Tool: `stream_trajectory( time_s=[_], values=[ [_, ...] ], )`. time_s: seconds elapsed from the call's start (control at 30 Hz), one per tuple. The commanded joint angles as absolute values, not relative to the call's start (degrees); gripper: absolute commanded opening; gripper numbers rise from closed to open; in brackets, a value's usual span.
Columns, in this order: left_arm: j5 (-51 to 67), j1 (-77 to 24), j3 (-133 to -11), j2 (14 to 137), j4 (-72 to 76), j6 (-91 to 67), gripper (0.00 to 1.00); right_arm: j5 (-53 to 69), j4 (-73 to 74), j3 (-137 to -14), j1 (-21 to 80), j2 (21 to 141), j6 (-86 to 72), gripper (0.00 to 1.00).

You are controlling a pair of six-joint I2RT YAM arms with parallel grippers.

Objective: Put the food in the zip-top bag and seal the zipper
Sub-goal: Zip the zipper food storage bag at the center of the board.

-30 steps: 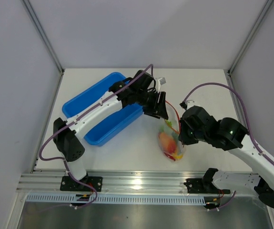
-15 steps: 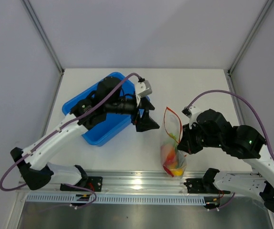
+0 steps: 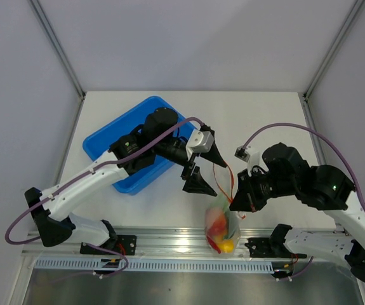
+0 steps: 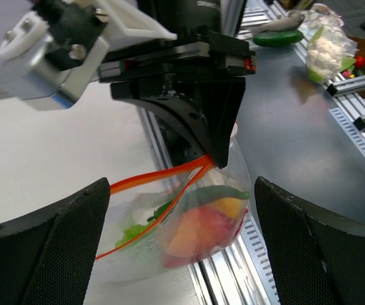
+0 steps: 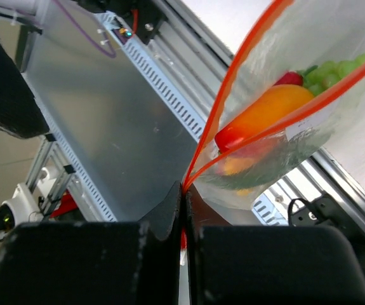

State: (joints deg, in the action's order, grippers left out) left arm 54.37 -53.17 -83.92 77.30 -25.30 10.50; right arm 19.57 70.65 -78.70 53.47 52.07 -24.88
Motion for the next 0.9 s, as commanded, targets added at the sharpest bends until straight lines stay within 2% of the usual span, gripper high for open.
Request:
stream_trajectory(
  time_s=[0.0,0.5,0.67,0.87],
  values=[
    [63.53,-53.88,-83.15,77.43,-16.29,10.2,0.96,24.08,69.25,-83.22,53.7,51.94,-25.4,0.0],
    [75.49,-59.32,-80.68,86.65,-2.03,-1.65,0.96,28.21,67.94,-84.2,53.7,51.68,-28.04,0.0],
    [77.17,-59.77,-80.25,88.77,-3.07,-0.8,0.94,27.86,68.03,-84.72,53.7,51.42,-28.39,0.0],
    [74.53,-59.77,-79.02,90.26,-10.1,5.53,0.87,27.51,67.59,-84.81,53.7,50.71,-28.74,0.0]
  ],
)
